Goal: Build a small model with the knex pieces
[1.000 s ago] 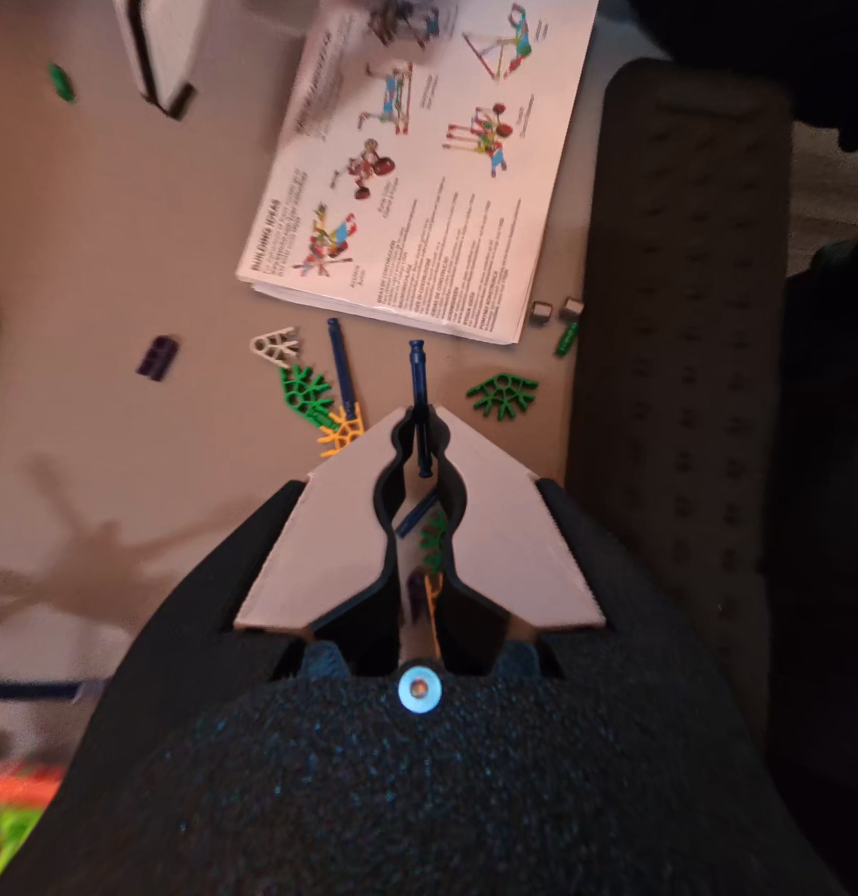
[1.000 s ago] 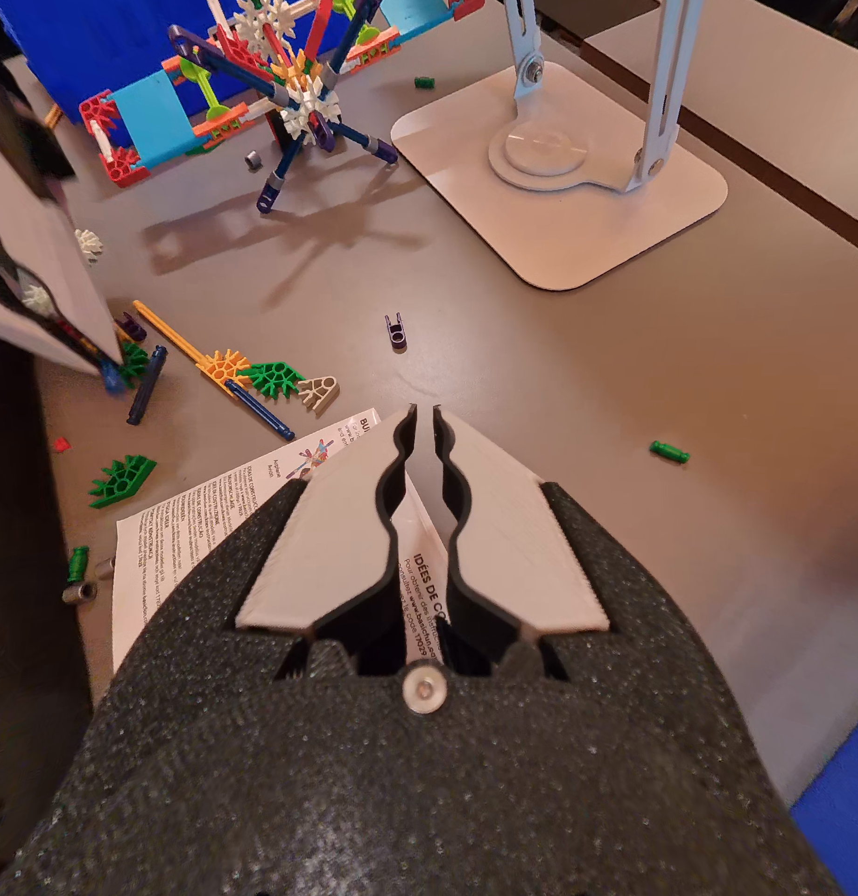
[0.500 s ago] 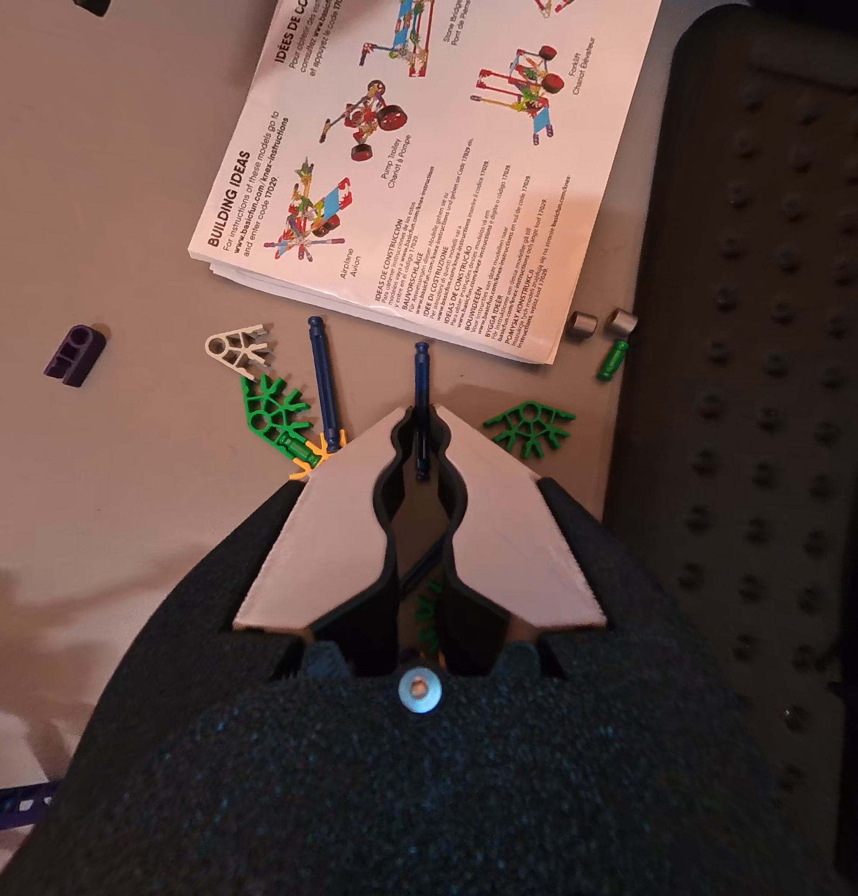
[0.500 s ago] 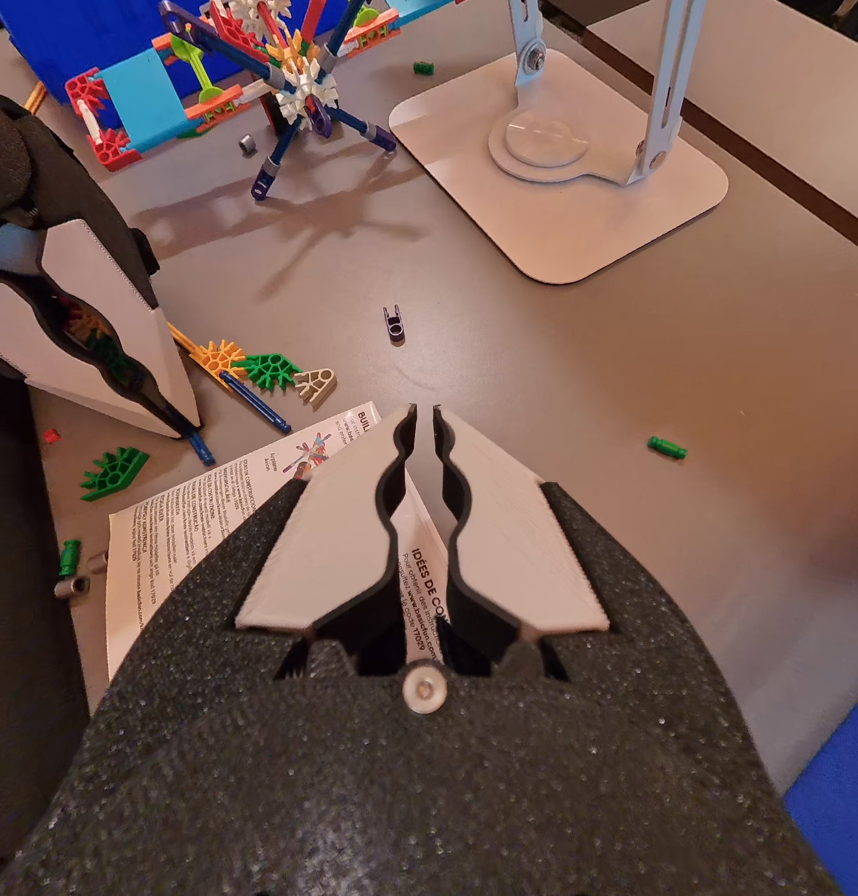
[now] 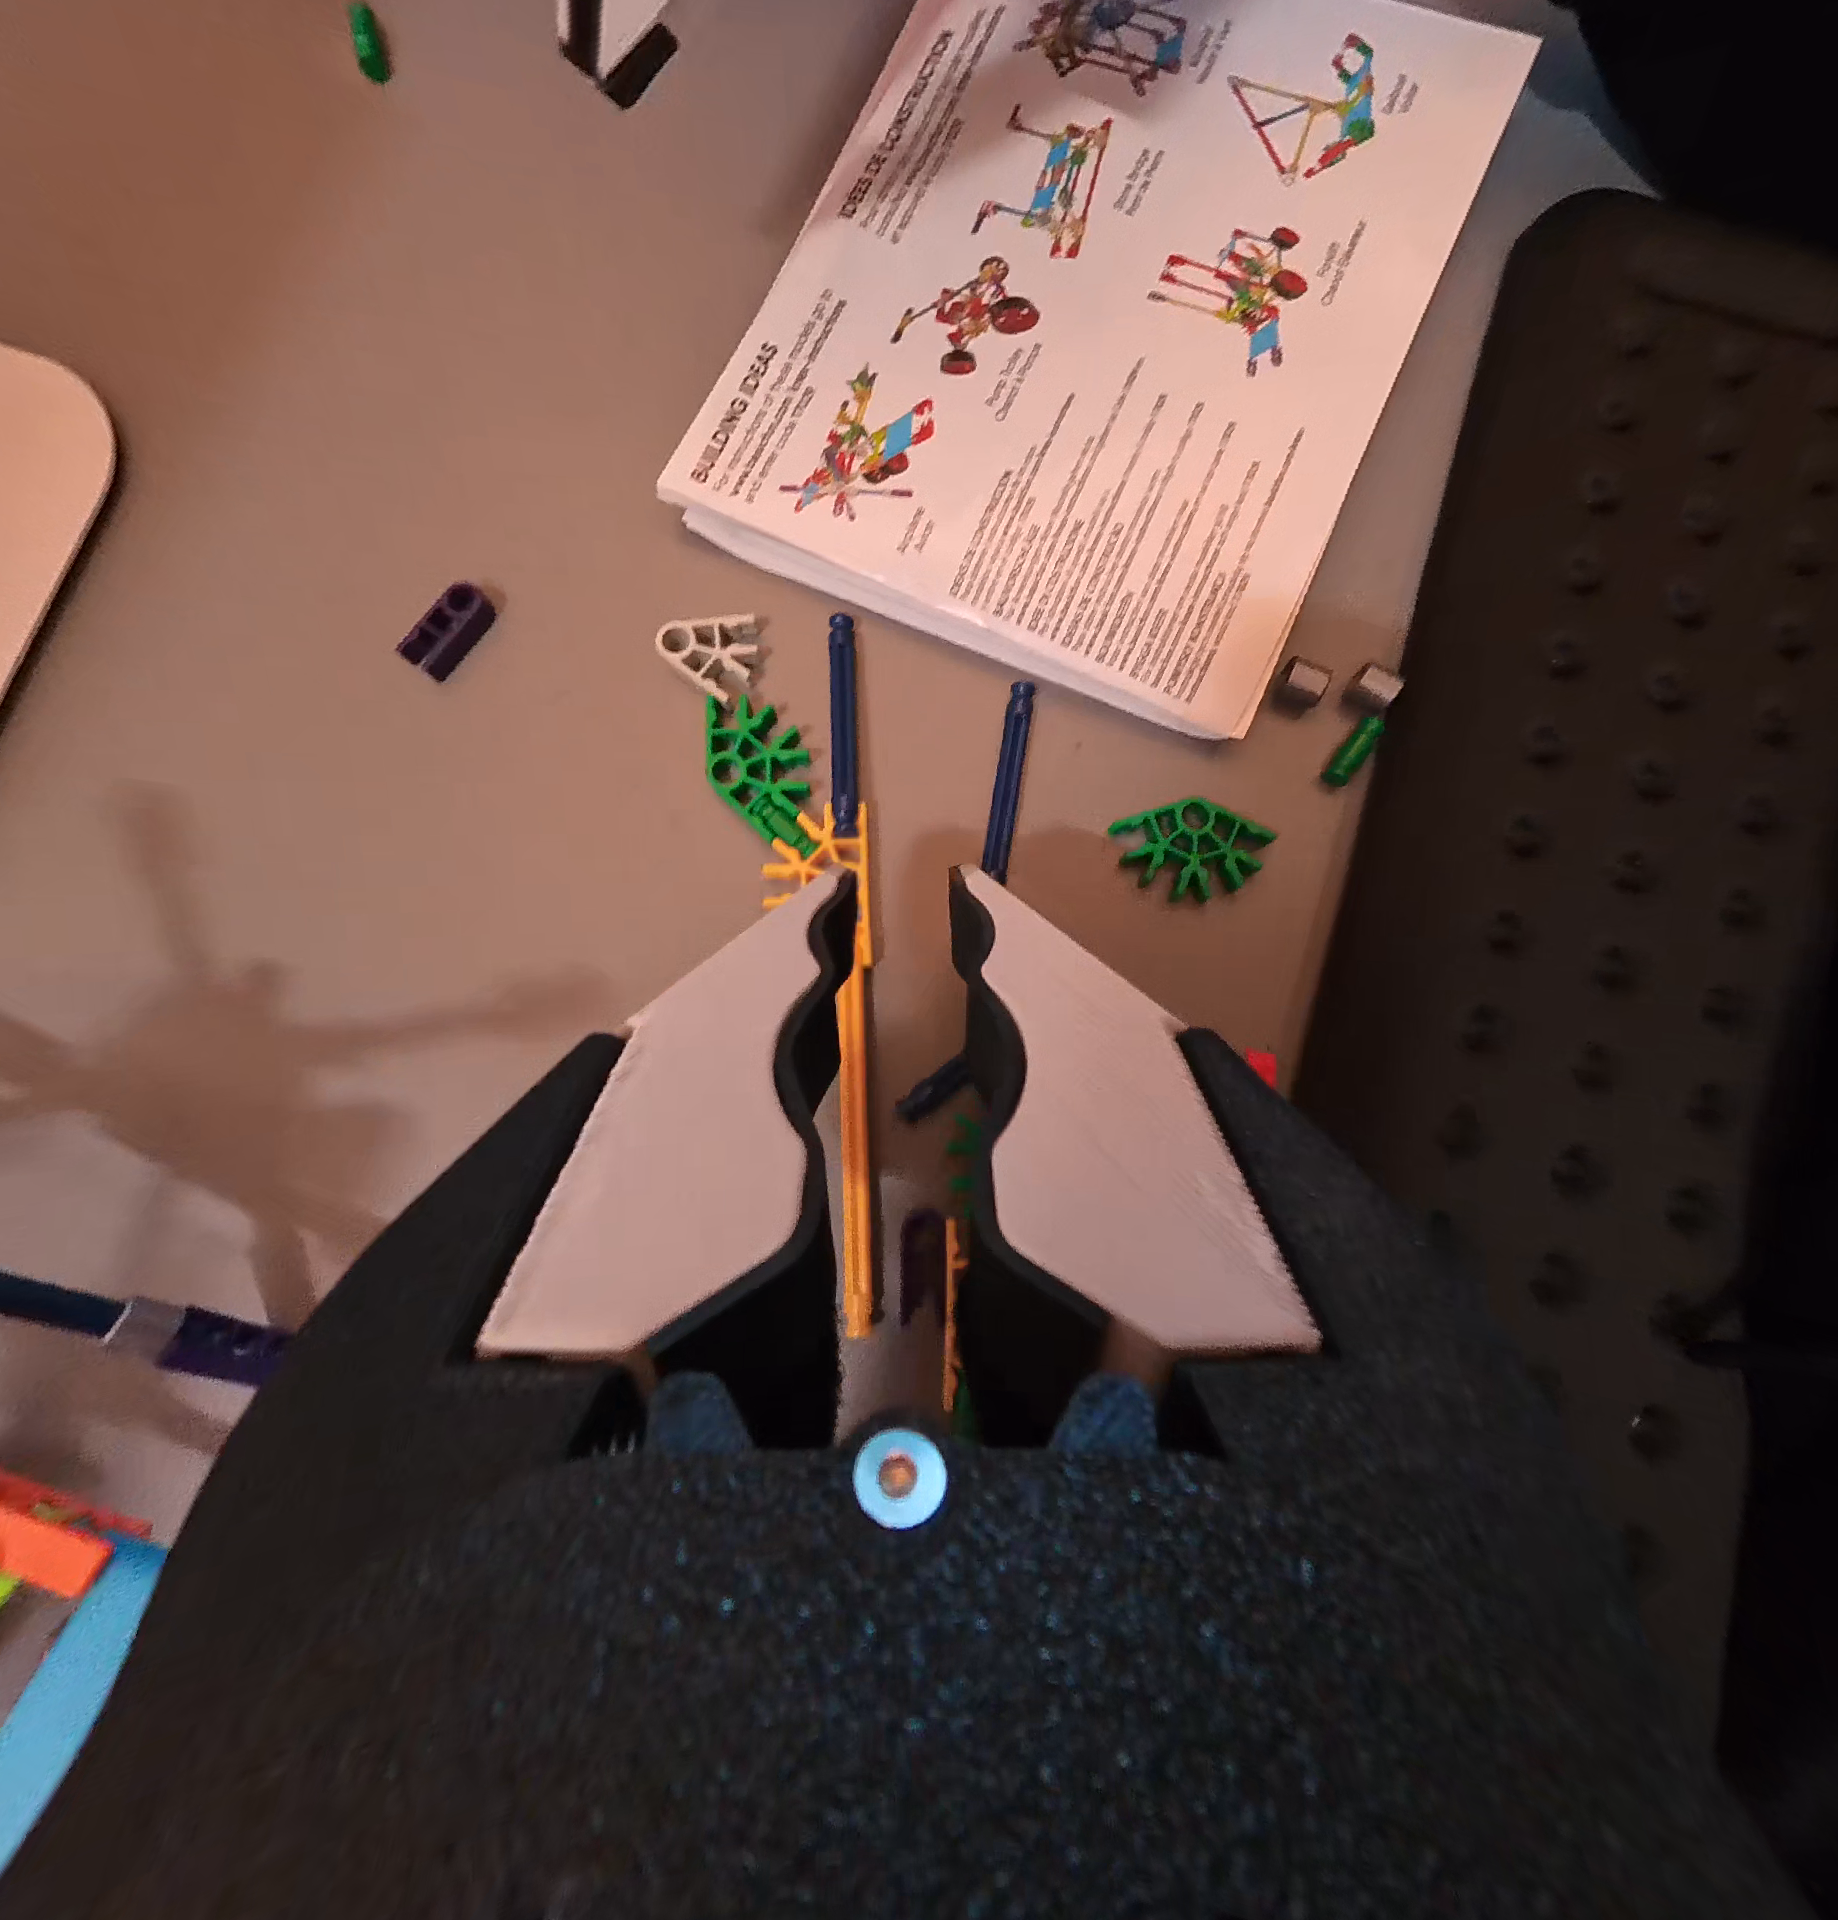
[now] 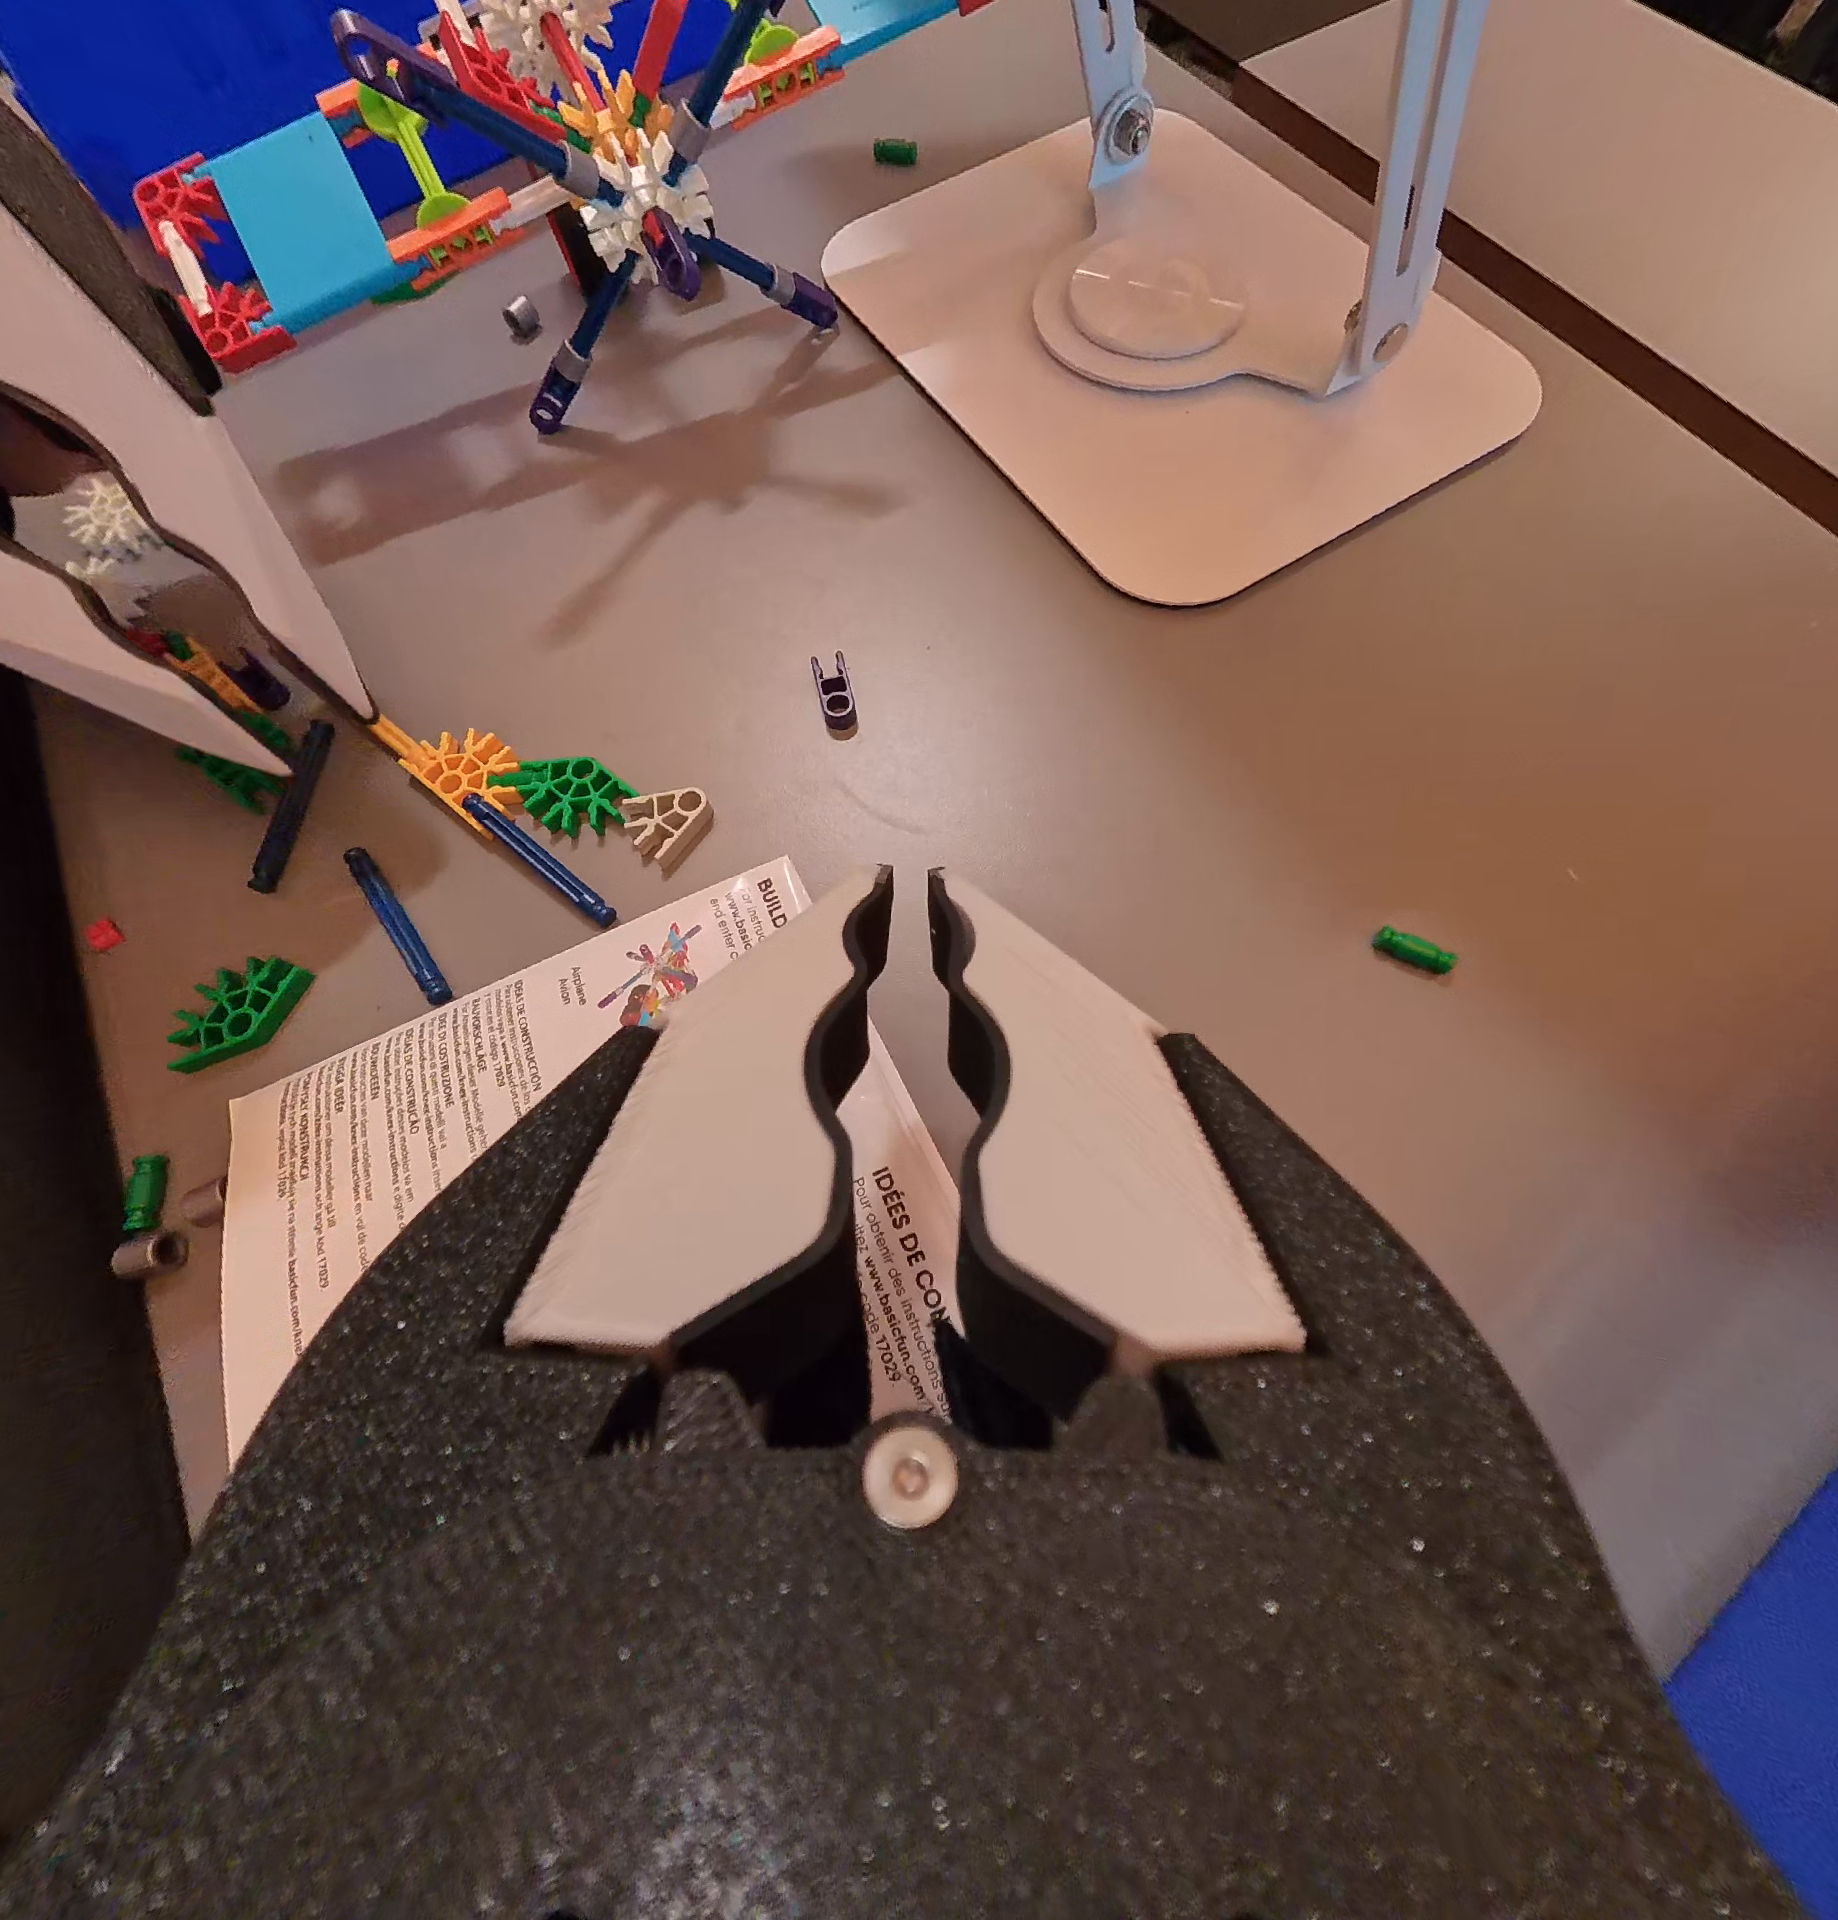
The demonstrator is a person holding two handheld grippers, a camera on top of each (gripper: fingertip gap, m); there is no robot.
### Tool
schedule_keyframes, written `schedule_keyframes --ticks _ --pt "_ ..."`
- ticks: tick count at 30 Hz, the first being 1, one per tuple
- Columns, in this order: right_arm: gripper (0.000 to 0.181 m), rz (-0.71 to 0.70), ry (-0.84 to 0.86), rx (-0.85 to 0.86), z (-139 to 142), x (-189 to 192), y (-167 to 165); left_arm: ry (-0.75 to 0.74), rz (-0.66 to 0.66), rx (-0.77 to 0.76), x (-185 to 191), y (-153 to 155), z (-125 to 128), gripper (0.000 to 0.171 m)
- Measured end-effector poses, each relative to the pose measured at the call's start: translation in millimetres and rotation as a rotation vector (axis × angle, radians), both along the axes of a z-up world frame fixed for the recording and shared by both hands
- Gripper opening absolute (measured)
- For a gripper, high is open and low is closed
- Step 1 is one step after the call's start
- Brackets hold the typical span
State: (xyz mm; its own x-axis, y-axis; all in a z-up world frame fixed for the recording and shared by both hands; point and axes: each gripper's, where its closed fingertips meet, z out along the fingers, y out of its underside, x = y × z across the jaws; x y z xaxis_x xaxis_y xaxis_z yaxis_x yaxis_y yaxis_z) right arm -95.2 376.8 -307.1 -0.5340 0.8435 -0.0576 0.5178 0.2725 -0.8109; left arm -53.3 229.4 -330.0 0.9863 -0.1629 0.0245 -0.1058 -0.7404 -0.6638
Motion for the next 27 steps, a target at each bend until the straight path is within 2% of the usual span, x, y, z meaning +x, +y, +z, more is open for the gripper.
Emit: schedule_keyframes --ticks 14,19,27 --pt "0.007 0.019 -0.021 0.016 -6.6 1.7 -3.2 0.026 0.052 -0.063 -6.4 -14.9 -24.6 0.014" --pt "0.007 0.010 -0.017 0.019 -6.2 1.0 -1.1 0.052 0.062 -0.060 -10.3 -14.0 -25.3 0.009" --pt "0.007 0.006 -0.020 0.027 -8.0 0.7 0.2 0.103 0.078 -0.043 -14.8 -12.7 -27.5 0.010"
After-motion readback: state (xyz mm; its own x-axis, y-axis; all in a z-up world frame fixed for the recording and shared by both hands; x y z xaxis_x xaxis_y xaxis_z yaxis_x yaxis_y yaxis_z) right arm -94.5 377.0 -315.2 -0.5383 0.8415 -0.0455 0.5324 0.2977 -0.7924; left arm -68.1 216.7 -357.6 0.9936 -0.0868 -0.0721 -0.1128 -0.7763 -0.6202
